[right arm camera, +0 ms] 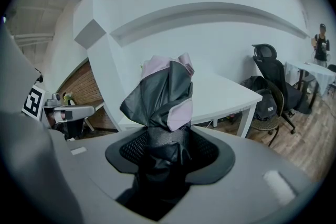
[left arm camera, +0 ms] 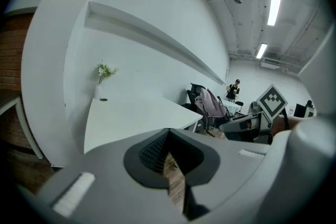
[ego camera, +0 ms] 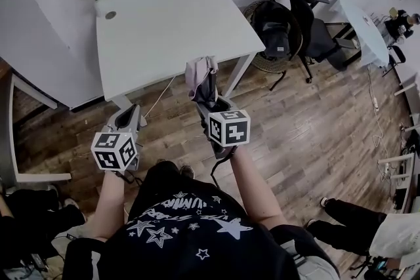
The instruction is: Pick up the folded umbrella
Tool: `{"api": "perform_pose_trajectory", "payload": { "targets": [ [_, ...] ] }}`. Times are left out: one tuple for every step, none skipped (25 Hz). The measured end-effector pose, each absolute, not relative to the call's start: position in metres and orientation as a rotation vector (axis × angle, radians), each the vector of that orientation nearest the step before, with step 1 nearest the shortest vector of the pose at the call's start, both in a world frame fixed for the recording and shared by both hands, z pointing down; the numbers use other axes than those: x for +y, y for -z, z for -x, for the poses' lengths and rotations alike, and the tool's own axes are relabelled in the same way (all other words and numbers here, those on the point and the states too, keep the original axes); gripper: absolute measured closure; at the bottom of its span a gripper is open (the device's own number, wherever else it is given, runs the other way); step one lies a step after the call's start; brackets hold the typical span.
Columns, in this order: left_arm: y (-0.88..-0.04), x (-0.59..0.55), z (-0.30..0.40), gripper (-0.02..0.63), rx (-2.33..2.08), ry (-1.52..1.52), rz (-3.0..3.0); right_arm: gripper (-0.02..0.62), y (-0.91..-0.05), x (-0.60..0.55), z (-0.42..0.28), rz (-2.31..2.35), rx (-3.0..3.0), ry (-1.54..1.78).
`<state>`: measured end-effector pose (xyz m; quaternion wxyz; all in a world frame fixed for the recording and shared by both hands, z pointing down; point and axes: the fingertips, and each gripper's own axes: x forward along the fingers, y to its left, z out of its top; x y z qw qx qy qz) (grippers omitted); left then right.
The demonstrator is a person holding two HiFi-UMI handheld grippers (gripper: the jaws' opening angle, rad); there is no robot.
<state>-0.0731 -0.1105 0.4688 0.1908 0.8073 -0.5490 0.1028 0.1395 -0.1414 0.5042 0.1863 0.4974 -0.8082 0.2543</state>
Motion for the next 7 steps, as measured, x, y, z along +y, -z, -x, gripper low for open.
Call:
{"api": "perform_pose_trajectory", "payload": {
  "targets": [
    [-0.469, -0.110, 0.075, 0.603, -1.541, -0.288, -2.267, 0.359, -0.504, -0.141, -0.139, -1.401, -2.274, -0.717],
    [-0.470, -0.109, 0.077, 0.603, -1.541, -0.288, -2.265, 0.359, -0.505, -0.140, -0.137, -1.403, -2.272, -0.718],
    [-0.471, -0.109, 0.079, 0.603, -1.540, -0.288, -2.263, 0.359, -0.505, -0.140, -0.136, -1.404, -2.269, -0.720],
    [-0.471, -0.109, 0.081, 0.603, -1.538, -0.288, -2.260, 0.359, -0.505, -0.141, -0.134, -1.407, -2.266, -0.722],
    [-0.472, -0.109, 0.084, 0.603, -1.536, -0.289, -2.258, 0.359, -0.504, -0.141, -0.132, -1.409, -2.263, -0.724],
    [-0.473, -0.109, 0.086, 0.603, -1.533, -0.289, -2.256, 0.359, -0.504, -0.142, -0.130, -1.411, -2.260, -0.725],
    [-0.474, -0.109, 0.088, 0.603, -1.531, -0.289, -2.254, 0.359, -0.504, -0.142, -0.128, -1.414, -2.258, -0.725]
  ]
}}
